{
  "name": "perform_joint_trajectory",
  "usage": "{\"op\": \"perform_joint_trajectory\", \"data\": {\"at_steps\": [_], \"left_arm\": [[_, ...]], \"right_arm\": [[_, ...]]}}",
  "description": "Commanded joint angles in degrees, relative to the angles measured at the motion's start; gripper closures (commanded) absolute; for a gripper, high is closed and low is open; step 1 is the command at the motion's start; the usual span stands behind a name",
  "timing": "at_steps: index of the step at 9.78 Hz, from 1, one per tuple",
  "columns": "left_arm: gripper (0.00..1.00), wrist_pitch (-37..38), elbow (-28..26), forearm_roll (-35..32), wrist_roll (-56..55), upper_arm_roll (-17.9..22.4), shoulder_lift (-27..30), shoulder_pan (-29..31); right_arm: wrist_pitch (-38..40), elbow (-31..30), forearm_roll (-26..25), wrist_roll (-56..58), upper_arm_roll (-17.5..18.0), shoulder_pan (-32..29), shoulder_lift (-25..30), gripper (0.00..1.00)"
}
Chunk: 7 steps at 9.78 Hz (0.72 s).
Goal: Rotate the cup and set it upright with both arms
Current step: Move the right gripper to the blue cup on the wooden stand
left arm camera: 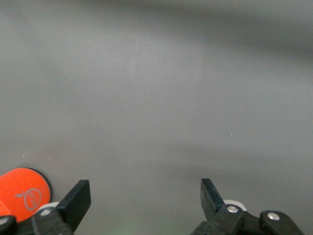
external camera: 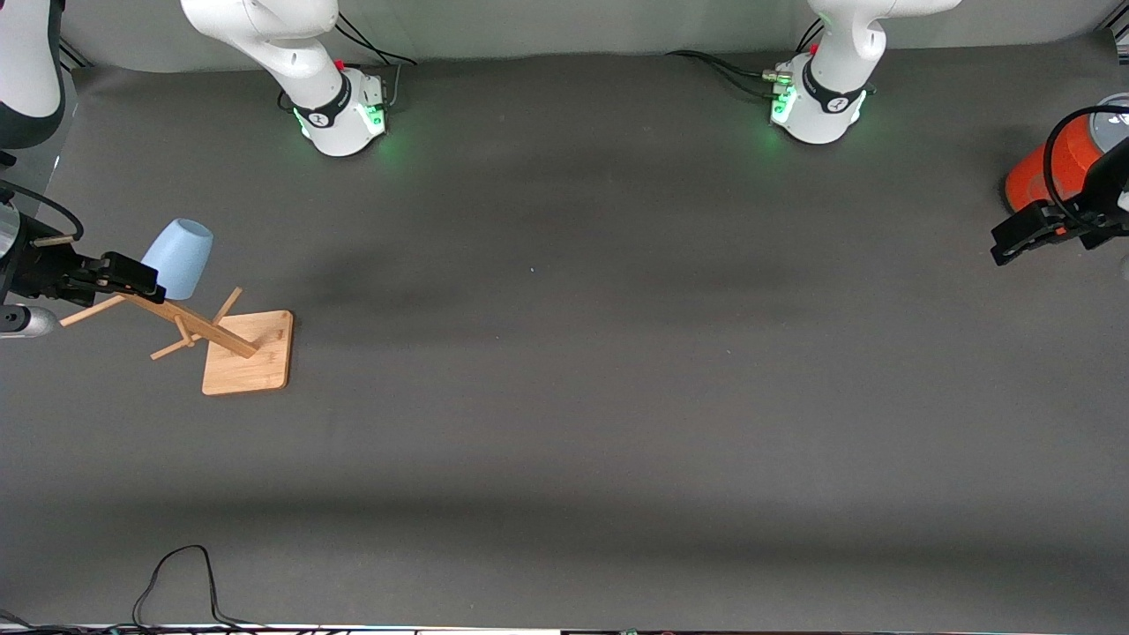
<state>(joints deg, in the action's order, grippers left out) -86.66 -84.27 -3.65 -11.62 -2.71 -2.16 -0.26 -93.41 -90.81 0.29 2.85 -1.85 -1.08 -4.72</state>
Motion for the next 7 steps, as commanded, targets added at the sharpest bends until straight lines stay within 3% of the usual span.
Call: {"op": "perform_joint_trajectory", "data": {"at_steps": [1,5,7], "left_arm": [[0.00,0.44,0.24,0.83,-1.13,0.34,0.15,-0.88],[0.00,0.79,0.69,0.57,-0.52,0.34,-0.38,-1.05],[0.00,1.49,0.51,0.74,4.91,0.16,-0.73,-1.23]], "right_arm": [[-0.63,-0.59,-0.20,0.76,0.18,-0.24,0.41,0.00],[-0.63,-0.59,-0.20,0.75,0.18,-0.24,0.41,0.00],[-0.81,-2.25,-0.20,0.84,0.10,-0.24,1.20,0.00]]}}
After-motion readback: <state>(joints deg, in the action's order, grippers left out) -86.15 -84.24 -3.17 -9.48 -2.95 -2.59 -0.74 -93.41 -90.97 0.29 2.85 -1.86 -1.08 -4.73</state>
